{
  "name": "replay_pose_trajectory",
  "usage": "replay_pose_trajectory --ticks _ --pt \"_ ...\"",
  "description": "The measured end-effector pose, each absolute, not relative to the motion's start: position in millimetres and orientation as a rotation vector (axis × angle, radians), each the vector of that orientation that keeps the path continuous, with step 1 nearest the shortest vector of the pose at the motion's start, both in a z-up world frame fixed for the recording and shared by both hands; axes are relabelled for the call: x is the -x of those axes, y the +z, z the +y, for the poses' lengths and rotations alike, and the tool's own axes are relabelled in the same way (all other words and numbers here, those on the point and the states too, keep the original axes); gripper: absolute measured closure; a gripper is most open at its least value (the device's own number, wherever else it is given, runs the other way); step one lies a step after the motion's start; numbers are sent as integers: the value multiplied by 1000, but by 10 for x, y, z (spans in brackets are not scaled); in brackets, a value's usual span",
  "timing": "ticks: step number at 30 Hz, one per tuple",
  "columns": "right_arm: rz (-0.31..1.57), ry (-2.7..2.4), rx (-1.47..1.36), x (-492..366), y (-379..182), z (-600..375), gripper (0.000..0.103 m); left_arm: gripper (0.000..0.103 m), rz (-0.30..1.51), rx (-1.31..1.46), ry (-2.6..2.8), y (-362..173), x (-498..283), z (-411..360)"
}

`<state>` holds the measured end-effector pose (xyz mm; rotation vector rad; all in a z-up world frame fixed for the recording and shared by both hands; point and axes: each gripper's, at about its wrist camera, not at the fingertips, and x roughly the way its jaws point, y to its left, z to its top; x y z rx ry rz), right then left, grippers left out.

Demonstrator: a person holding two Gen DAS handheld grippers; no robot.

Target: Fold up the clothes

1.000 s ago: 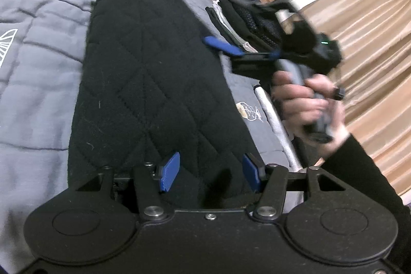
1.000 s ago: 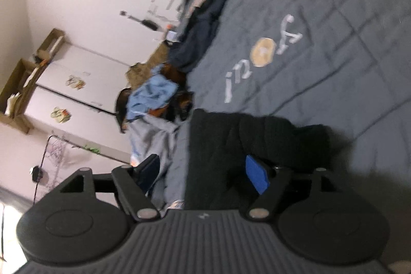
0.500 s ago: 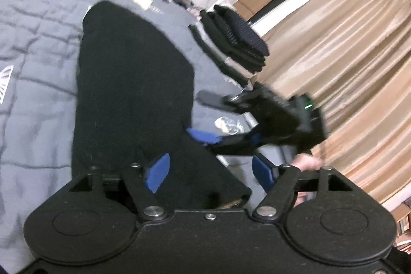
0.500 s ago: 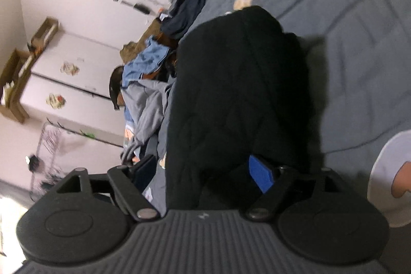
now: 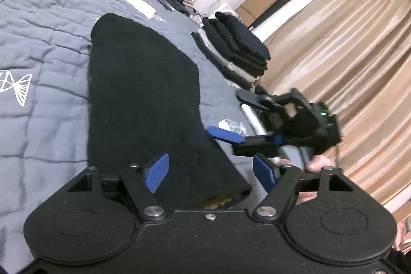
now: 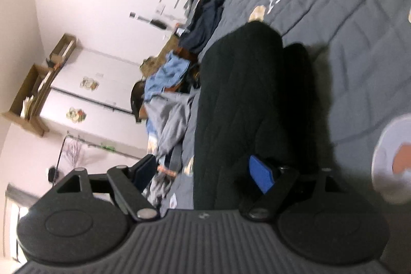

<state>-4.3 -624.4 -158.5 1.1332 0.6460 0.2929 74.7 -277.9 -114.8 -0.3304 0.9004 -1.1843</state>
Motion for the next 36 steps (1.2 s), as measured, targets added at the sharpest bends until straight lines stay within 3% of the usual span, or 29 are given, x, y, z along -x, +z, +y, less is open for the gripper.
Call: replay_pose_trajectory --ticks 3,6,9,15,22,31,34,35,36 --pt "652 299 -1124 211 -1592 -6154 23 32 822 204 -1123 -1087 -657 -2724" --pt "653 283 -1074 383 -1547 -6082 23 35 642 -128 -982 -965 -403 -2708" --pt "648 250 -994 516 -1456 -6007 23 50 553 -367 -919 -1009 -168 -2667" --pt "642 163 -759 615 -1285 -5762 23 67 465 -622 -869 -1237 99 -2691" --pt "698 34 -376 666 -1275 -5406 23 68 423 -761 -861 -1457 231 -2792" --pt "730 -27 -125 620 -1441 -5168 23 68 388 -825 -809 -1658 266 -2932" --pt "715 -38 -57 627 -1485 -5066 29 73 385 -832 -802 -1732 247 -2990" --pt "716 -39 -45 632 -1497 -5040 36 87 396 -829 -816 -1744 235 -3004" --pt "718 -37 -33 637 -1496 -5031 46 89 402 -834 -823 -1747 239 -3018"
